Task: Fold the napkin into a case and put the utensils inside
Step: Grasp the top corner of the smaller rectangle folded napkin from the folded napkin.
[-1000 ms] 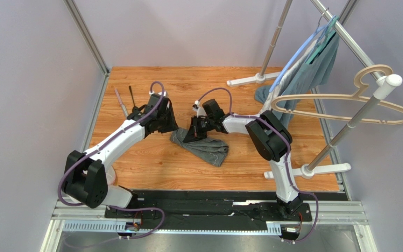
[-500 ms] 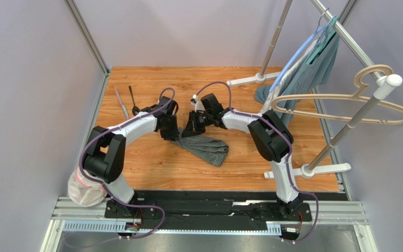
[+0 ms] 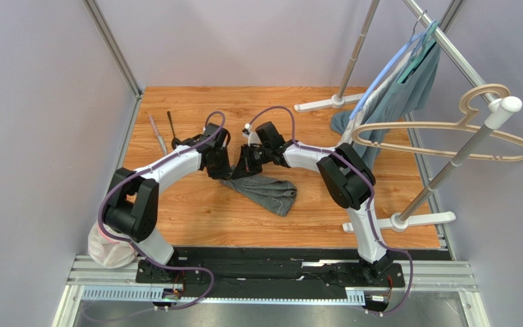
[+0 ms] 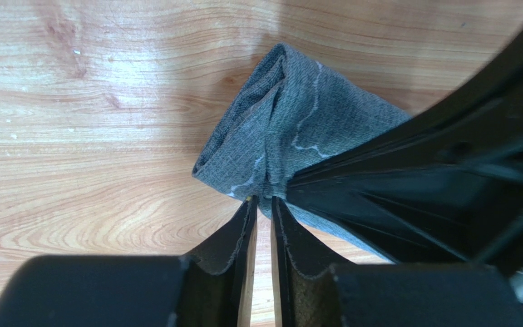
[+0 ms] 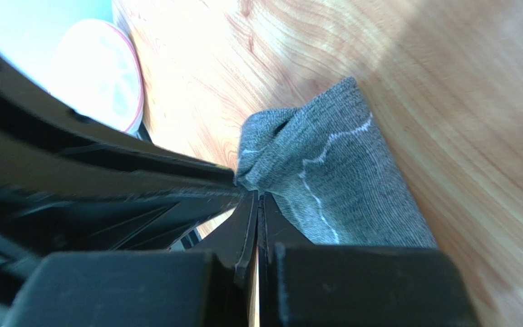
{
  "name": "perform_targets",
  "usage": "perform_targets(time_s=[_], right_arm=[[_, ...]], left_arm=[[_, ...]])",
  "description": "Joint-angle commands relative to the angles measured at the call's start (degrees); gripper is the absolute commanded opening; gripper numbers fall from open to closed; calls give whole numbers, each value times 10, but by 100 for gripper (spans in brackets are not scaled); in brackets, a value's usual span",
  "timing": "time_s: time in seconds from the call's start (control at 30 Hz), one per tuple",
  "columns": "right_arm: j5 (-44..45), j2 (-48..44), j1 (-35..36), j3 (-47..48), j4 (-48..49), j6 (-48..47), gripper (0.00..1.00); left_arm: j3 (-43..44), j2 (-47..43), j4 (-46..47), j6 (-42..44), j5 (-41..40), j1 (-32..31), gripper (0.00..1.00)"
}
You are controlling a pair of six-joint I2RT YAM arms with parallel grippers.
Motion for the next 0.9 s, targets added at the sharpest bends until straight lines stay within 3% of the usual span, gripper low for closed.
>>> perform_targets(time_s=[0.0, 0.43, 0.7, 0.87], right_arm=[[0, 12, 11, 24, -7, -7, 0], [10, 13, 3, 16, -7, -6, 0], [15, 15, -1, 19, -7, -9, 0], [11, 27, 6, 30, -13, -10, 0]], left_arm=[[0, -27, 2, 4, -8, -1, 23], [-9, -7, 11, 1, 0, -2, 20], [-2, -8, 11, 6, 1, -2, 1], [-36, -58, 53, 13, 7, -2, 0]])
